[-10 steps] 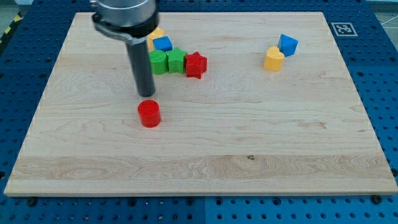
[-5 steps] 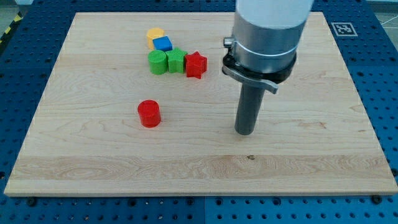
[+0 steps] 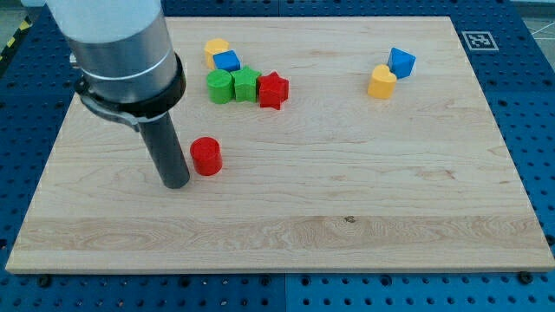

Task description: Move red circle to the center

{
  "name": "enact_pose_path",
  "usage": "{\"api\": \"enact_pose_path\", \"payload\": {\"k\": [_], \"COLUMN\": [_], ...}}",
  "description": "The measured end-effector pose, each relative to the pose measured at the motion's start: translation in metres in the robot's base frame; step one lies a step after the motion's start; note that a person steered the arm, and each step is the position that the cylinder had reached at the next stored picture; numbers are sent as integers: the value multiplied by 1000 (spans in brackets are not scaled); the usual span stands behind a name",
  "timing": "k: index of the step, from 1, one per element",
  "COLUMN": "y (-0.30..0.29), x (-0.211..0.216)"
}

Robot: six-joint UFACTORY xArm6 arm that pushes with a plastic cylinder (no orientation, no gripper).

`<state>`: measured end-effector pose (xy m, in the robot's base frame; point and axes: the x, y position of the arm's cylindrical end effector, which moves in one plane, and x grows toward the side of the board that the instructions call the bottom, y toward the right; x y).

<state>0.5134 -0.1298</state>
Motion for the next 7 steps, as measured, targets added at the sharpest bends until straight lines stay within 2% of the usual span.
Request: {"api": "enact_pose_path", "payload": {"k": [3,4,6,7], "y": [146,127,40,33], "x": [-44,-44,-41,-46]}}
